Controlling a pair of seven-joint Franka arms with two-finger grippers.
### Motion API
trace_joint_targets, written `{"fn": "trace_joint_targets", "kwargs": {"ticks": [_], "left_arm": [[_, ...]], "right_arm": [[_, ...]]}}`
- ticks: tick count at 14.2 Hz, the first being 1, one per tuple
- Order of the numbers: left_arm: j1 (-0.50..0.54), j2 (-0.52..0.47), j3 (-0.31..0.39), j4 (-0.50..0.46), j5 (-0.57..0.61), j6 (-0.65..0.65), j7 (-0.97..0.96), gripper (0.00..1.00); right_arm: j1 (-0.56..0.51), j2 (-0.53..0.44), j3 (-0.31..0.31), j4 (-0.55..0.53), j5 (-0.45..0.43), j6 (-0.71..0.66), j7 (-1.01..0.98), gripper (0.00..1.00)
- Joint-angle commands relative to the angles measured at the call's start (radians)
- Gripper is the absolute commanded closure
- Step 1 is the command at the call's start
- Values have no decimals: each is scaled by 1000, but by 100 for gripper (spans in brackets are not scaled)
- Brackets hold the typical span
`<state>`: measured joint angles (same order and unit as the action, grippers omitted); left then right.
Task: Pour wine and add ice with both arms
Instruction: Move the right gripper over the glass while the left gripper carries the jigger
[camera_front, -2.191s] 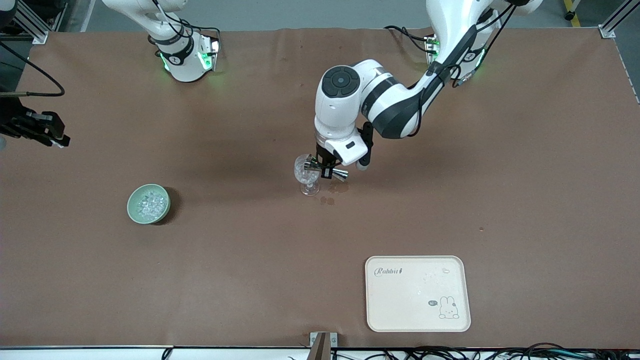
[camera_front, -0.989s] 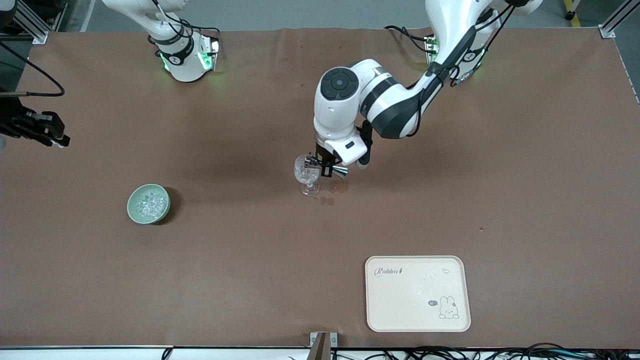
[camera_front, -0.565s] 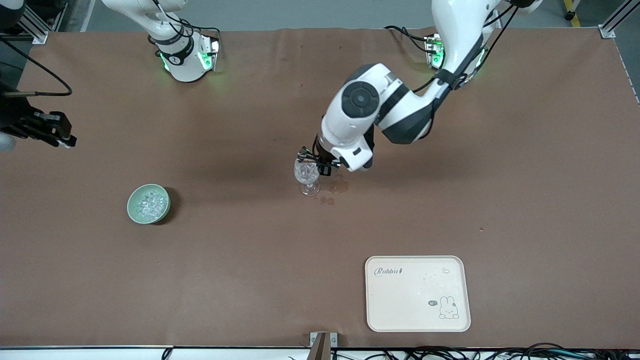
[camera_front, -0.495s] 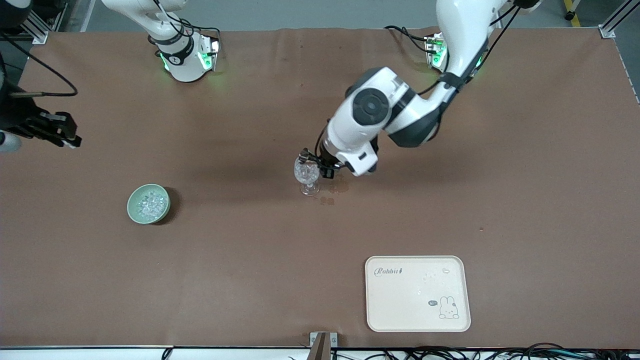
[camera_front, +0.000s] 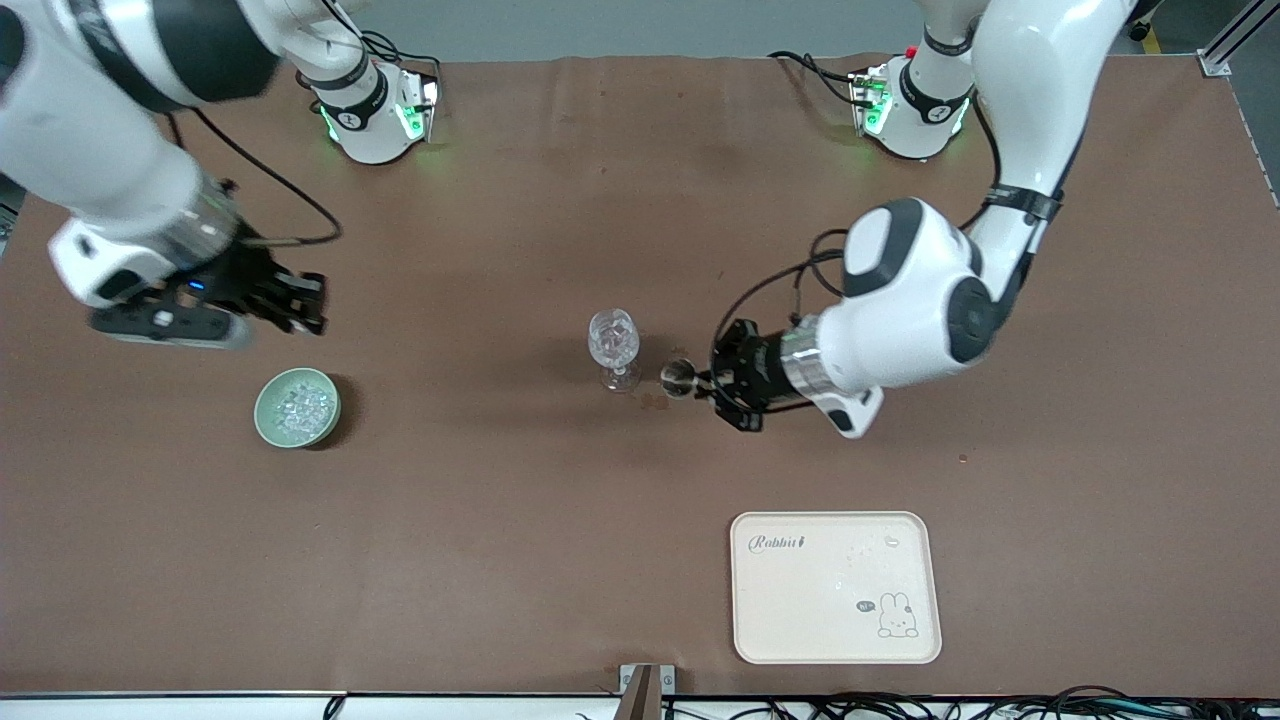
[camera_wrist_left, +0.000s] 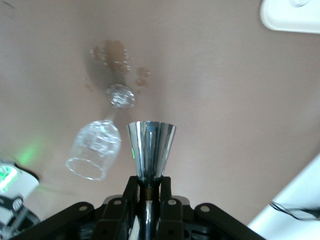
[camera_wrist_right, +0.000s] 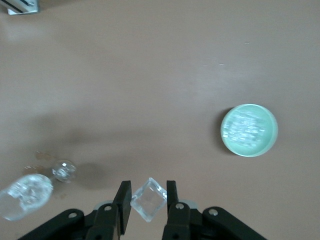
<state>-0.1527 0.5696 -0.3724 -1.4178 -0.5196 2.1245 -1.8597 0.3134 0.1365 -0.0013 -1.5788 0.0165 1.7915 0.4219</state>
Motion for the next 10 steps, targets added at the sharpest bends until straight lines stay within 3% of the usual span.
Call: {"fn": "trace_joint_targets", "kwargs": {"ticks": [1, 5, 10], "left_arm": [[86, 81, -8, 69, -143, 20, 123, 99], [229, 182, -8, 120, -324, 25, 334, 99], [295, 331, -8, 180, -434, 176, 431, 99]], "right_arm": [[112, 83, -11, 37, -18, 43, 147, 95], [249, 156, -11, 59, -21, 95, 282, 95], [355, 247, -11, 59, -24, 233, 324, 94]]}}
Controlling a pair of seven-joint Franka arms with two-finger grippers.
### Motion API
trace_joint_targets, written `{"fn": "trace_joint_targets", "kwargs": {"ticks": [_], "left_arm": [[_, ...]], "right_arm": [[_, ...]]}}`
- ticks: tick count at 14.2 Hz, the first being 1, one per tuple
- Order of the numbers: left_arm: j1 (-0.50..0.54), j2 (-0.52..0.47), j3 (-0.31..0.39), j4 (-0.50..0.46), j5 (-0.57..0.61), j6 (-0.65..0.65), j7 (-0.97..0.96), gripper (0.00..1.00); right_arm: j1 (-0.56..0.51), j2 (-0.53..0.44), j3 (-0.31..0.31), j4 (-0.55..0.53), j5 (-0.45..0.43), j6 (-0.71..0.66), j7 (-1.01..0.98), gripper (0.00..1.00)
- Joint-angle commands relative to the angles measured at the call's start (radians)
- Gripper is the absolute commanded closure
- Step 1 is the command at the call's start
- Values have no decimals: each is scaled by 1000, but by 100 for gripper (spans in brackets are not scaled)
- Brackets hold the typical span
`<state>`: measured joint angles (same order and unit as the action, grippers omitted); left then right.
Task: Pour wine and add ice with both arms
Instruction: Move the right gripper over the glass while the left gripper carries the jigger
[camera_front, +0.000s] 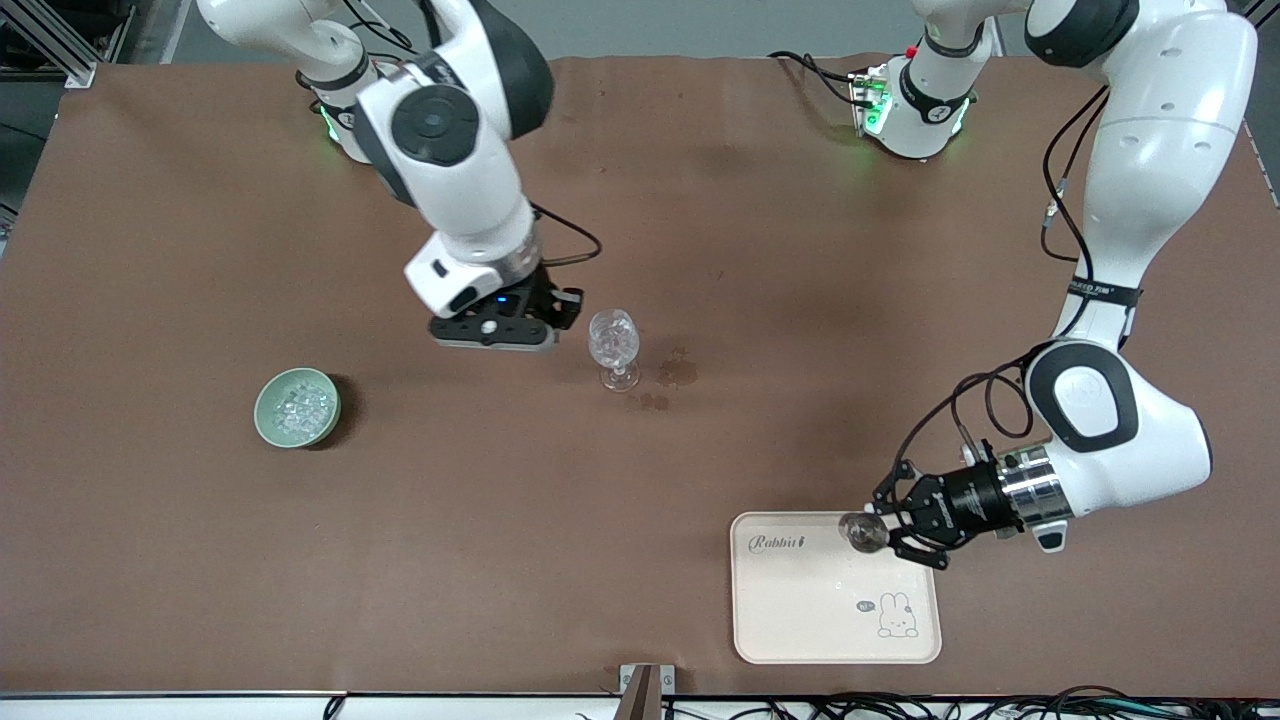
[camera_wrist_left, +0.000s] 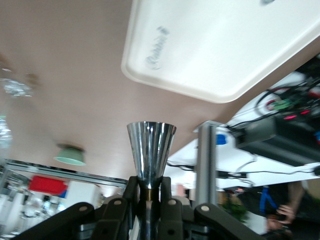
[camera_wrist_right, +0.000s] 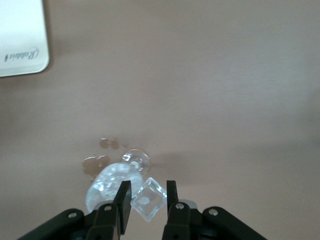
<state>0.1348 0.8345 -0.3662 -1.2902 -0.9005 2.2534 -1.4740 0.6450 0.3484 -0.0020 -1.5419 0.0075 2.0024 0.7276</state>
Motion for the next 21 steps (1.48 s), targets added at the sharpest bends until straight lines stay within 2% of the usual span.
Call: {"fn": "trace_joint_targets", "kwargs": {"ticks": [1, 2, 6, 10, 14, 16, 17, 18, 21], "left_arm": [[18, 89, -14, 52, -102, 55, 97, 99], [37, 106, -13, 52, -147, 55, 141, 99], [72, 158, -13, 51, -175, 55, 181, 99], [95, 202, -13, 46, -262, 49, 331, 99], [112, 232, -13, 46, -279, 46, 377, 99], [120, 244, -13, 45, -279, 45, 397, 99], [120, 250, -13, 43, -279, 45, 408, 99], [121, 256, -13, 43, -279, 45, 415, 99], [135, 262, -11, 37, -279, 8, 432, 97]], "right_arm": [[36, 44, -10, 20, -23, 24, 19, 94], [50, 55, -10, 20, -24, 30, 19, 94], [85, 86, -10, 17, -23, 52, 19, 90], [107, 107, -10, 17, -21, 64, 23, 86], [119, 115, -10, 16, -21, 67, 23, 80], [120, 115, -10, 16, -21, 67, 23, 56], [120, 115, -10, 16, -21, 68, 23, 36], [120, 115, -10, 16, -21, 68, 23, 22], [120, 115, -10, 17, -23, 70, 23, 15]]}}
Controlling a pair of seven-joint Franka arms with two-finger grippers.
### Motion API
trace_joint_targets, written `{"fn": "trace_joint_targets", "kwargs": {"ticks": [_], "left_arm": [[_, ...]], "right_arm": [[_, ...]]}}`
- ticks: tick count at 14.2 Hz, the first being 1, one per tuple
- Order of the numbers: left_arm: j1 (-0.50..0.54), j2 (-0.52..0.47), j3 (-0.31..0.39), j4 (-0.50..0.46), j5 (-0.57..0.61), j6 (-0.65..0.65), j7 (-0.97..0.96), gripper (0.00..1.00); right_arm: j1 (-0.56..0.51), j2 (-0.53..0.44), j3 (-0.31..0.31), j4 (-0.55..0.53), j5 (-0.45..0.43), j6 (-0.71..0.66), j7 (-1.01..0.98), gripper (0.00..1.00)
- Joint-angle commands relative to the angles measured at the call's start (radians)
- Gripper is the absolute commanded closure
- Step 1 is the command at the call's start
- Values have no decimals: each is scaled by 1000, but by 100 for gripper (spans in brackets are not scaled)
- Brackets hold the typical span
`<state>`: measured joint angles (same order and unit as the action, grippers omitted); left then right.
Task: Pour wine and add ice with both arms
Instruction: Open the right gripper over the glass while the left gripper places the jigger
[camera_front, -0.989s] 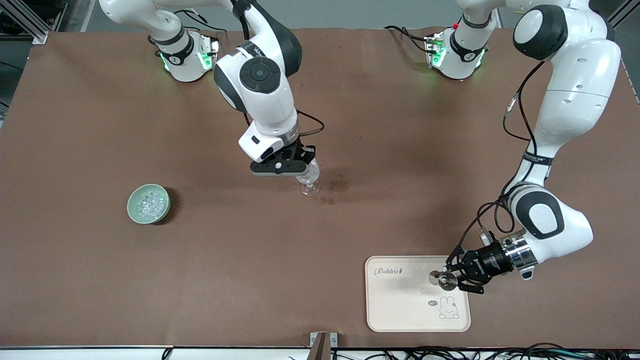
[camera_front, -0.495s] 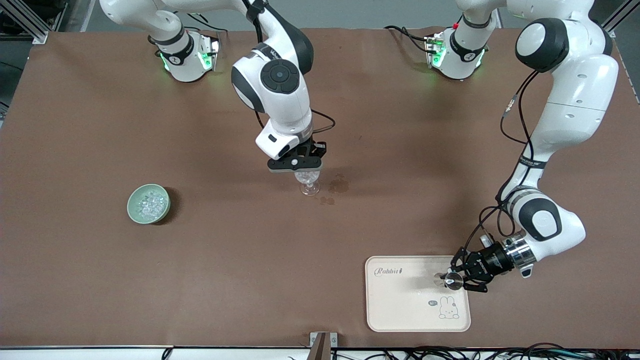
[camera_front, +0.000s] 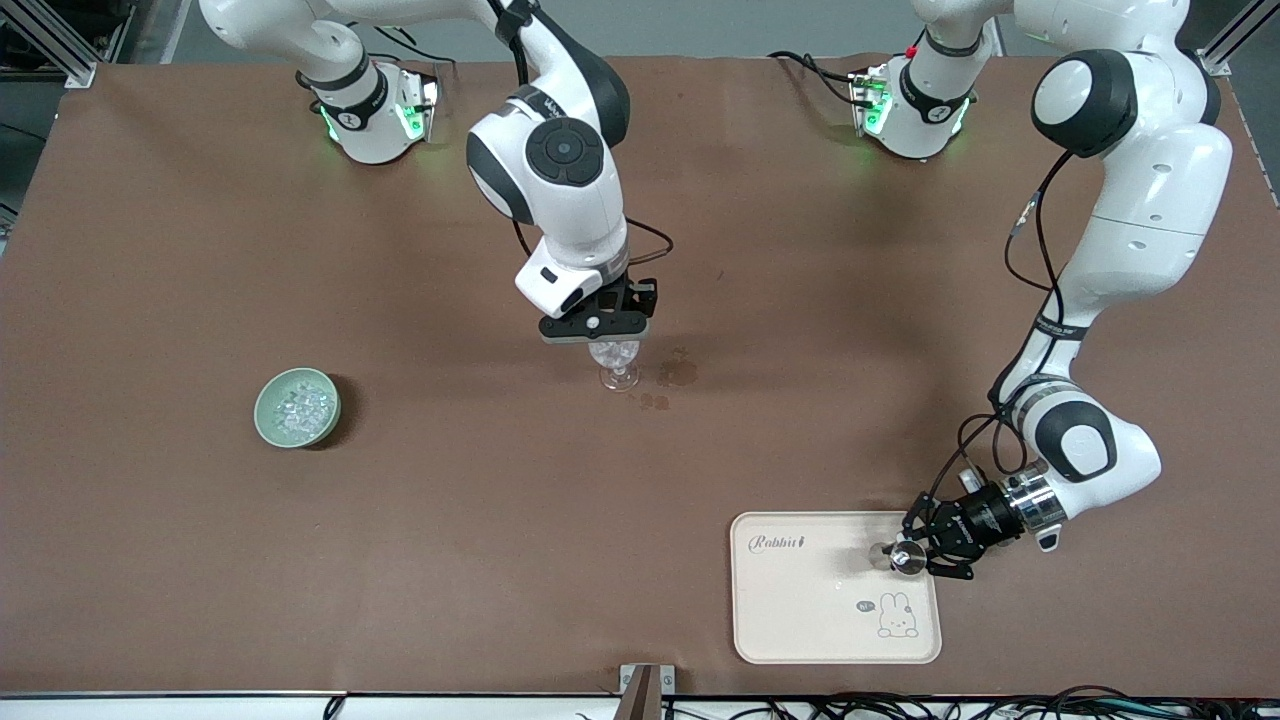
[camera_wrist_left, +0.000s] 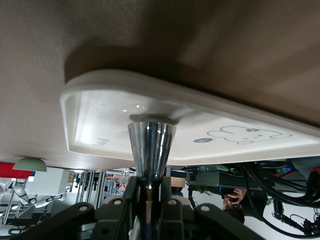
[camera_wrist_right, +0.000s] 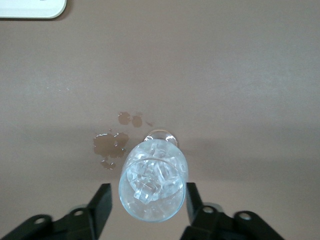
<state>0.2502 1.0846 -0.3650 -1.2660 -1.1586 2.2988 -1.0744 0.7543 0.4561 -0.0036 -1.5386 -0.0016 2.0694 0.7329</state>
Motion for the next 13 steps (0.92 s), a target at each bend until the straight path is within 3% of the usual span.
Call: {"fn": "trace_joint_targets", "kwargs": {"ticks": [1, 2, 4, 10, 12, 13], "left_arm": [[26, 15, -12, 11, -21, -51, 37, 96], [27, 14, -11, 11, -20, -59, 39, 94], [31, 14, -11, 10, -16, -62, 59, 75], [29, 8, -11, 4, -9, -64, 65, 0], [34, -12, -9, 4, 17, -65, 65, 0], [40, -25, -6, 4, 84, -70, 65, 0]], "right_arm": [[11, 7, -9, 14, -14, 3, 17, 15], [8, 7, -10, 14, -14, 3, 17, 15], [0, 6, -10, 17, -14, 3, 17, 15], [-6, 3, -16, 18, -14, 1, 16, 12], [-7, 1, -16, 18, -14, 0, 16, 12], [-9, -2, -16, 17, -14, -3, 14, 12]]}}
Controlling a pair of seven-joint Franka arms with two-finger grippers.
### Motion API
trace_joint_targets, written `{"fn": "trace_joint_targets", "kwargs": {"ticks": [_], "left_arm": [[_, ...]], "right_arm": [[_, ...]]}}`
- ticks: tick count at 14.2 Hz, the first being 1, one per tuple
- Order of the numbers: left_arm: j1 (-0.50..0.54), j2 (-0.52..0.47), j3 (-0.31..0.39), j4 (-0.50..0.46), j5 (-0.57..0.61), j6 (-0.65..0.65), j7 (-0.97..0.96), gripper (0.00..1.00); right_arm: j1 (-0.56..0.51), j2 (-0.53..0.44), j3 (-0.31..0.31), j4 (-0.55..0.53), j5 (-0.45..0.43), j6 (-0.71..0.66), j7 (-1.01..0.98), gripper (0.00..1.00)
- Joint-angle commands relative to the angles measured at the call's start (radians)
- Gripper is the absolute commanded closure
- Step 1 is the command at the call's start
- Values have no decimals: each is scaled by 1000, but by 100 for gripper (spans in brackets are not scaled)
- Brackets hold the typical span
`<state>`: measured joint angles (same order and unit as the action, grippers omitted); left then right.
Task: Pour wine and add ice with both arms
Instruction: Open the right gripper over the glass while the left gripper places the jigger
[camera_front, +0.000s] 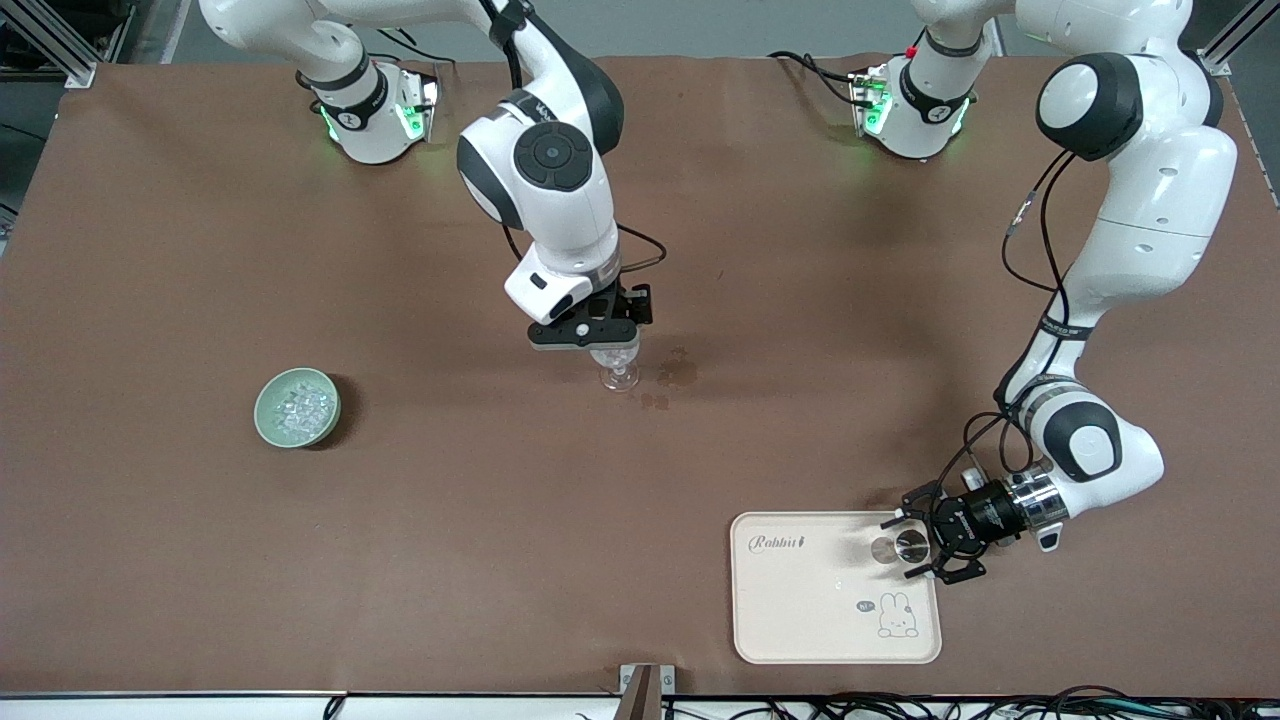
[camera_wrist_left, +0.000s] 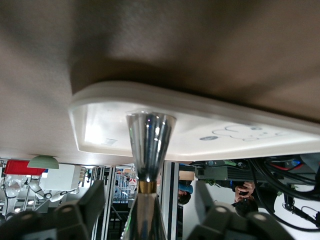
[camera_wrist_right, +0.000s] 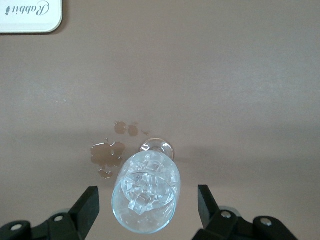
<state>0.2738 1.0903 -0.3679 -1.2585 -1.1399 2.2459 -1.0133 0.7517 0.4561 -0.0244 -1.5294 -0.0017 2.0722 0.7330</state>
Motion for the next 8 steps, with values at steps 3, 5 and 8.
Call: {"fn": "trace_joint_targets", "kwargs": {"ticks": [3, 5, 8], "left_arm": [[50, -90, -2, -2, 346, -95, -4, 0], [50, -137, -2, -2, 510, -161, -2, 0], [47, -216, -17, 2, 754, -250, 2, 0]], "right_arm": [[-6, -4, 3, 8, -14, -4, 16, 12], [-6, -7, -5, 8, -14, -9, 14, 12], [-6, -8, -6, 8, -15, -7, 14, 12]]}}
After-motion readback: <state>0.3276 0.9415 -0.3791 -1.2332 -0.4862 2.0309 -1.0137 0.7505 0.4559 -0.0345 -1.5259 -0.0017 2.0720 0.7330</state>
